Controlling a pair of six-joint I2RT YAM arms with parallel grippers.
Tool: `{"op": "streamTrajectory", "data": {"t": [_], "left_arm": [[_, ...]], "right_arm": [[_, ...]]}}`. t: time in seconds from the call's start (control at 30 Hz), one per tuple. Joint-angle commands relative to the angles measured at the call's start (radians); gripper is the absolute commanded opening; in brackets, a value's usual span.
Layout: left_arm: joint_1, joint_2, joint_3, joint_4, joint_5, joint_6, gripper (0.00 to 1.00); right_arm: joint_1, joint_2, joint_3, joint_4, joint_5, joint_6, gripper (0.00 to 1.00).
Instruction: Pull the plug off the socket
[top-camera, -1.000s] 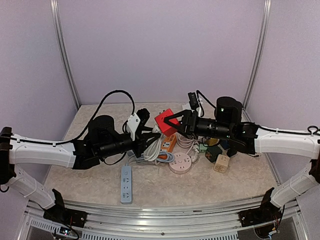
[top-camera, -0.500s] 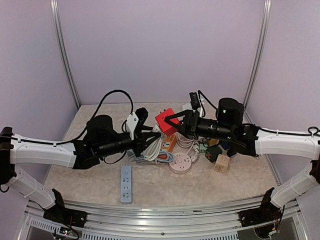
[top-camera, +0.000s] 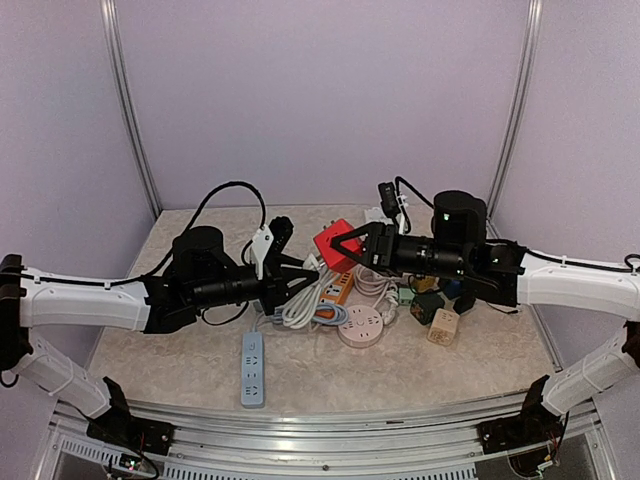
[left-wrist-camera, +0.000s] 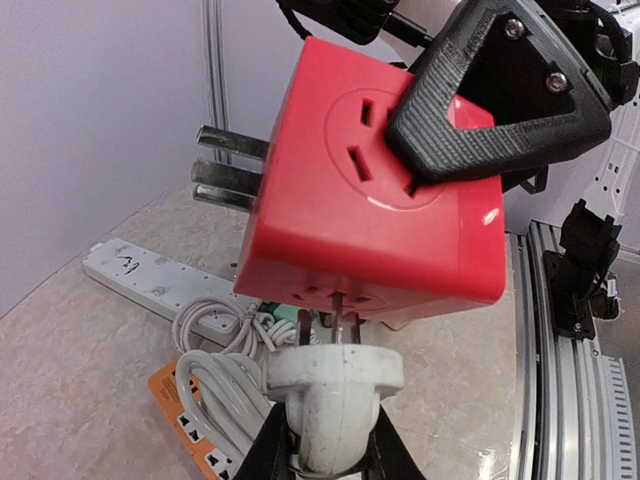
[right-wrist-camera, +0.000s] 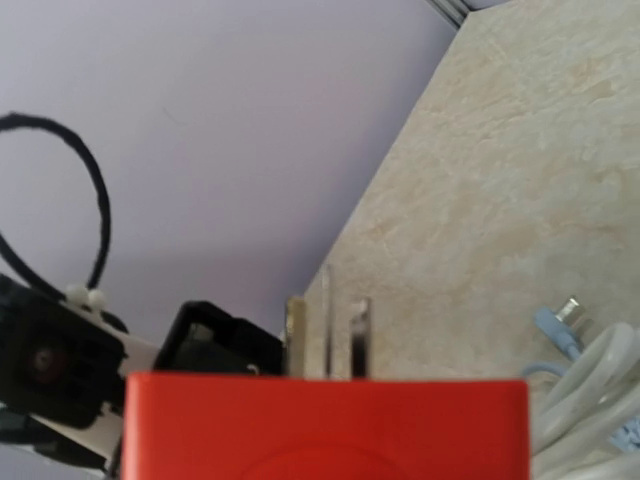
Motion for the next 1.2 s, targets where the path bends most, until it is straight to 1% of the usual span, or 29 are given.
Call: {"op": "streamTrajectory", "data": {"t": [0.0, 0.27, 0.6, 1.03, 1.17], "left_arm": [[0.027, -0.069, 0.002, -0.019, 0.031, -0.057, 0.00], [0.028, -0.067, 0.004, -0.012, 0.027, -0.060, 0.00], [0.043, -0.075, -0.020, -0.016, -0.006, -0.073, 0.00], [0.047, -0.073, -0.035, -0.001, -0.018, -0.081, 0.00], [0.049, -0.070, -0.046, 0.015, -0.018, -0.085, 0.00]], "right_arm": [[-0.037, -0.045, 0.030, -0.055, 0.172, -0.092, 0.00], [-0.038, -0.049, 0.024, -0.031, 0.160, -0.093, 0.00], [-0.038, -0.104, -0.019, 0.046, 0.181, -0.067, 0.00], [-0.048, -0.164, -0.099, 0.212, 0.167, 0.023, 0.00], [-0.052, -0.189, -0.140, 0.284, 0.174, 0.073, 0.00]]}}
